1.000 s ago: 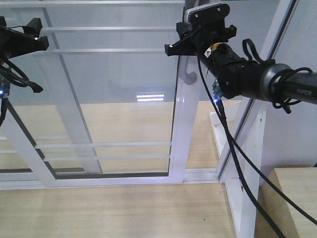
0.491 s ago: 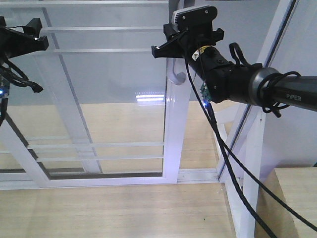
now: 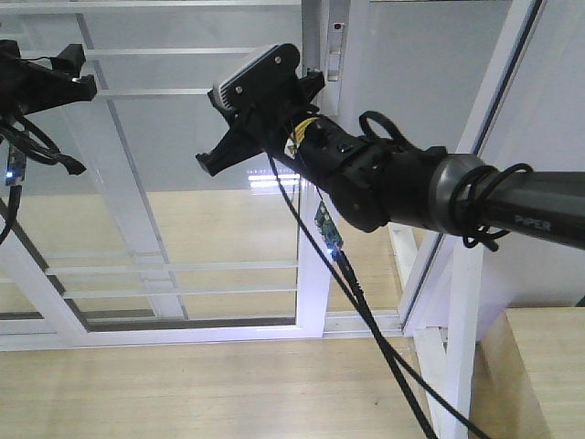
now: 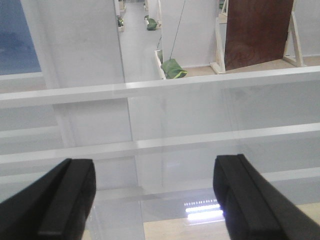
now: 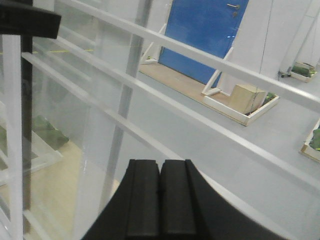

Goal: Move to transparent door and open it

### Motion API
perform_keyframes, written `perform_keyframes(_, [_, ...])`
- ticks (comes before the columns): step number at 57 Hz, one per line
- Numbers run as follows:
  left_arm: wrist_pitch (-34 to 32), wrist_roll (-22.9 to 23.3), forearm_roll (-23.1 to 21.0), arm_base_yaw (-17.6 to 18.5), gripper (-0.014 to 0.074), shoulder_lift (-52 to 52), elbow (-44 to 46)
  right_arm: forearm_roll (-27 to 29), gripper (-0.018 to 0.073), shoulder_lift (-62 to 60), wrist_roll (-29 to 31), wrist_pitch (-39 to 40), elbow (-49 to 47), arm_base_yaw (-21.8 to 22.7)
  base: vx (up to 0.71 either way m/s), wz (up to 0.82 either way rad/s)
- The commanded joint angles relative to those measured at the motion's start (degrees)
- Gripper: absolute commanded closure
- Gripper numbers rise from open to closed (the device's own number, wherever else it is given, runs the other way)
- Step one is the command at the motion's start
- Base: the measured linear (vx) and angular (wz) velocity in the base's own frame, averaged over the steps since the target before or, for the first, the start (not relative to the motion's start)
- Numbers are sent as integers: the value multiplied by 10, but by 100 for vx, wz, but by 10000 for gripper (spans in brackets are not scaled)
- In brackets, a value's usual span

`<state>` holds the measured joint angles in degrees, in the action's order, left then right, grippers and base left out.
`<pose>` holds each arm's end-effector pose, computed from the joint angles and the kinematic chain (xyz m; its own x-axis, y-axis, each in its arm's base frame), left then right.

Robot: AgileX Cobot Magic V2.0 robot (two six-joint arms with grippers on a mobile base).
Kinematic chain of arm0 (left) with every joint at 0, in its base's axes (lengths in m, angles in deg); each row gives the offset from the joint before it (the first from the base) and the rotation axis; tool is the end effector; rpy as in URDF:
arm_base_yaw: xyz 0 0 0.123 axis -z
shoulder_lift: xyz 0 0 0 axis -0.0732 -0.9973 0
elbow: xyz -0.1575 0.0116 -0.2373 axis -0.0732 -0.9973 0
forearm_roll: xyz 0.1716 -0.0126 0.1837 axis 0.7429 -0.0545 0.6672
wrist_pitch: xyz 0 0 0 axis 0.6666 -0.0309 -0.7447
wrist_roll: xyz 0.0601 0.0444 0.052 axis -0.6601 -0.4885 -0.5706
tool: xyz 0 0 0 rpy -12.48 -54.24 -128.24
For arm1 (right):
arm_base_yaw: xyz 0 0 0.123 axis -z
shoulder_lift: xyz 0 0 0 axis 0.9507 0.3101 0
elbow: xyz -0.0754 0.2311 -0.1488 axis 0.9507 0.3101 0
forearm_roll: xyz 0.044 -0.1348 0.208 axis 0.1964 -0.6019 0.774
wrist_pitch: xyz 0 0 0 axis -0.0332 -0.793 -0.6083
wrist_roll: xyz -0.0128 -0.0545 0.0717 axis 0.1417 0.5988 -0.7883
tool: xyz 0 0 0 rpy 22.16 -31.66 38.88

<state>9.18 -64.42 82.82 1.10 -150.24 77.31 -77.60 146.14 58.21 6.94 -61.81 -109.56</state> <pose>0.3344 -0.0272 0.2841 -0.1361 0.0570 -0.9891 0.0567 0.9972 0.0496 0.3391 0.2647 0.2499 0.0298 -0.2314 -0.9724 -0.6400 0.7429 -0.1964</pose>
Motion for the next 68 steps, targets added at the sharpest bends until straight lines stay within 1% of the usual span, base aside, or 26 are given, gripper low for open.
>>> perform_keyframes(1, [-33,1,-2,0,6,20,19,41,565,-65,19,5,-17,34,0,0])
perform_keyframes(6, [-27,2,-2,4,6,20,19,78,565,-93,28,-52,-16,69,0,0])
perform_keyframes(9, [-27,2,0,11,6,20,19,86,565,-114,32,-72,-2,91,0,0])
perform_keyframes(16, [-30,2,3,43,6,18,19,86,565,-168,52,-43,75,130,0,0])
perform_keyframes(22, [-41,18,7,76,6,12,19,87,565,-223,57,-6,165,157,0,0])
perform_keyframes(28, [-61,49,42,116,6,2,20,90,565,-283,57,28,254,177,0,0])
perform_keyframes(31, [-77,75,69,133,6,-5,21,92,565,-308,58,41,286,183,0,0])
perform_keyframes(38, [-93,147,108,172,6,-26,35,105,565,-361,62,59,352,200,0,0])
perform_keyframes(40, [-94,159,115,181,6,-33,42,111,565,-372,62,62,369,205,0,0])
perform_keyframes(41, [-94,167,118,187,6,-38,48,114,565,-376,63,63,374,207,0,0])
perform_keyframes(46, [-94,171,136,211,6,-64,75,132,565,-399,76,68,399,221,0,0])
perform_keyframes(53, [-91,173,137,241,6,-100,120,135,565,-414,83,70,418,243,0,0])
perform_keyframes(57, [-91,176,137,253,6,-121,146,135,565,-415,90,69,420,253,0,0])
perform_keyframes(62, [-84,178,133,263,6,-143,175,147,565,-415,103,71,421,252,0,0])
perform_keyframes(68, [-60,178,133,273,6,-169,209,149,565,-415,104,71,421,252,0,0])
